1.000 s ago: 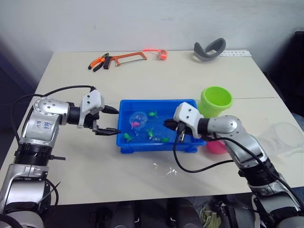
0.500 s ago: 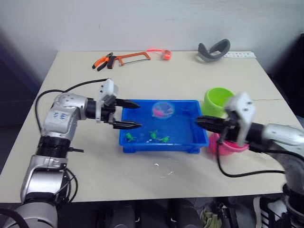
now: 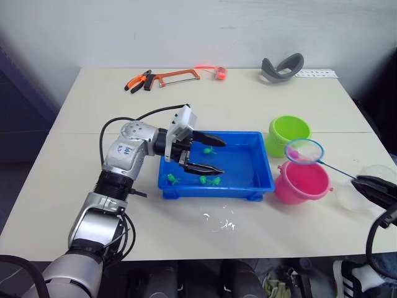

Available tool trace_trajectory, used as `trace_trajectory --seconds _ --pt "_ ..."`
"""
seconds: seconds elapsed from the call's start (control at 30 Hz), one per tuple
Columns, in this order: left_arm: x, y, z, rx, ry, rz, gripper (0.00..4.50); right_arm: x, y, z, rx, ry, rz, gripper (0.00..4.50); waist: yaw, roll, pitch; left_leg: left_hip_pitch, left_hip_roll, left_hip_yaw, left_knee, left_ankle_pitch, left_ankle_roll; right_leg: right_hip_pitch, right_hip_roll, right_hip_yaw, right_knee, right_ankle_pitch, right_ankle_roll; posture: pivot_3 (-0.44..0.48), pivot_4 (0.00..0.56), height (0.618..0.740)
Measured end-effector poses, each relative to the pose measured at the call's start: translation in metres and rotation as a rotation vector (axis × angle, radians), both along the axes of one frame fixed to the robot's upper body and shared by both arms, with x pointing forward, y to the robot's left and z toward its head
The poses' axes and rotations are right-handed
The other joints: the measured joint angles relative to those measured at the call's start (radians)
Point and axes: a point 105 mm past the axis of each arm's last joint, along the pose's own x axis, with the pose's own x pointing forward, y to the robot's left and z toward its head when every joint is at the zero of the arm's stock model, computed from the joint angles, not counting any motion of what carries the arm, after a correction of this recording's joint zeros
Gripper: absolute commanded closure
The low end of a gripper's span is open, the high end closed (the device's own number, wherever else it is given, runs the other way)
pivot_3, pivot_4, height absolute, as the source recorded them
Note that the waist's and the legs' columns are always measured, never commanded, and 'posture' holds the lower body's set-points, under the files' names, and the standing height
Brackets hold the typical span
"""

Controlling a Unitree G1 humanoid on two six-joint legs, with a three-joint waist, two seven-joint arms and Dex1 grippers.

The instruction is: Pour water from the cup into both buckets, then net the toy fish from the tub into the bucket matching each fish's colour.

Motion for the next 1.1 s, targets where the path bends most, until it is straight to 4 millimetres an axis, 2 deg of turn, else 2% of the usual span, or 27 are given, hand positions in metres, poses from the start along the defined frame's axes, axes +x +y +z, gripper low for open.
trace_trajectory --seconds 0.13,0.33,0.37,0.4,0.47,0.53,0.6,0.8,0.9,1.0,1.1 --pt "0.002 -0.001 -0.001 0.003 -0.003 -0.011 0.02 -0.011 -0.012 -0.006 -0.212 0.012 -0.016 4.5 -0.002 0.0 0.0 0.0 0.0 0.001 0.0 0.0 0.0 0.0 0.0 0.001 -0.001 0.0 0.001 0.0 0.15 0.74" --pt "0.005 -0.003 0.0 0.002 -0.013 -0.013 0.02 -0.011 -0.01 -0.004 -0.564 -0.044 0.075 4.5 -0.001 0.0 0.0 0.0 -0.001 0.0 0.0 -0.001 -0.001 0.0 0.0 0.0 -0.002 0.0 0.001 0.0 0.15 0.74" --pt "0.005 -0.003 0.0 0.002 -0.015 -0.016 0.02 -0.01 -0.008 -0.001 -0.648 -0.071 0.104 4.5 -0.001 0.0 0.0 0.0 -0.001 0.001 0.0 -0.001 -0.001 0.0 0.0 0.0 -0.002 0.0 0.001 0.0 0.15 0.74" --pt "0.004 -0.003 0.0 0.002 -0.018 -0.019 0.02 -0.008 -0.007 0.001 -0.807 -0.09 0.168 4.5 -0.001 0.0 0.0 0.0 -0.001 0.001 0.0 -0.001 -0.001 0.0 0.0 0.001 -0.002 0.0 0.001 0.0 0.15 0.74" --pt "0.004 -0.003 0.0 0.004 -0.02 -0.019 0.02 -0.007 -0.007 0.002 -0.954 -0.107 0.225 4.5 -0.001 0.0 0.0 0.0 -0.001 0.001 0.0 -0.001 -0.001 0.0 0.001 0.0 -0.002 0.0 0.001 0.0 0.15 0.74" --pt "0.005 -0.003 0.0 0.008 -0.026 -0.018 0.02 -0.007 -0.009 -0.002 -1.177 -0.114 0.33 4.5 -0.001 0.0 0.0 0.0 -0.001 0.001 0.0 -0.001 -0.001 0.0 0.001 0.001 -0.003 0.0 0.001 0.0 0.15 0.74" --pt "0.005 -0.003 -0.001 0.011 -0.028 -0.017 0.02 -0.005 -0.013 -0.004 -1.287 -0.13 0.373 4.5 0.0 0.0 0.0 0.0 -0.001 0.001 0.0 0.0 -0.001 0.0 0.001 0.001 -0.003 0.0 0.001 0.0 0.15 0.74" --pt "0.005 -0.003 -0.001 0.013 -0.03 -0.017 0.02 0.0 -0.021 -0.003 -1.385 -0.177 0.395 4.5 -0.002 0.0 0.0 0.0 0.0 0.0 0.0 0.0 -0.002 0.001 0.0 0.001 -0.002 0.0 0.001 0.0 0.15 0.74" --pt "0.005 -0.003 -0.001 0.014 -0.036 -0.017 0.02 0.004 -0.017 -0.002 -1.42 -0.213 0.431 4.5 -0.003 0.0 0.0 0.001 0.0 0.0 0.0 0.0 -0.002 0.001 0.0 0.001 -0.002 0.0 0.001 0.0 0.15 0.74" --pt "0.005 -0.003 0.0 0.014 -0.039 -0.017 0.02 0.005 -0.008 -0.009 -1.431 -0.227 0.507 4.5 -0.001 0.0 0.0 0.001 0.0 0.0 0.0 0.0 -0.002 0.001 0.0 0.0 -0.002 0.0 0.0 0.0 0.15 0.74" --pt "0.005 -0.003 0.0 0.015 -0.04 -0.016 0.02 0.005 -0.01 -0.01 -1.433 -0.231 0.516 4.5 -0.001 0.0 0.0 0.001 -0.001 0.0 0.0 0.0 -0.002 0.001 0.0 0.0 -0.003 0.0 0.0 0.0 0.15 0.74"
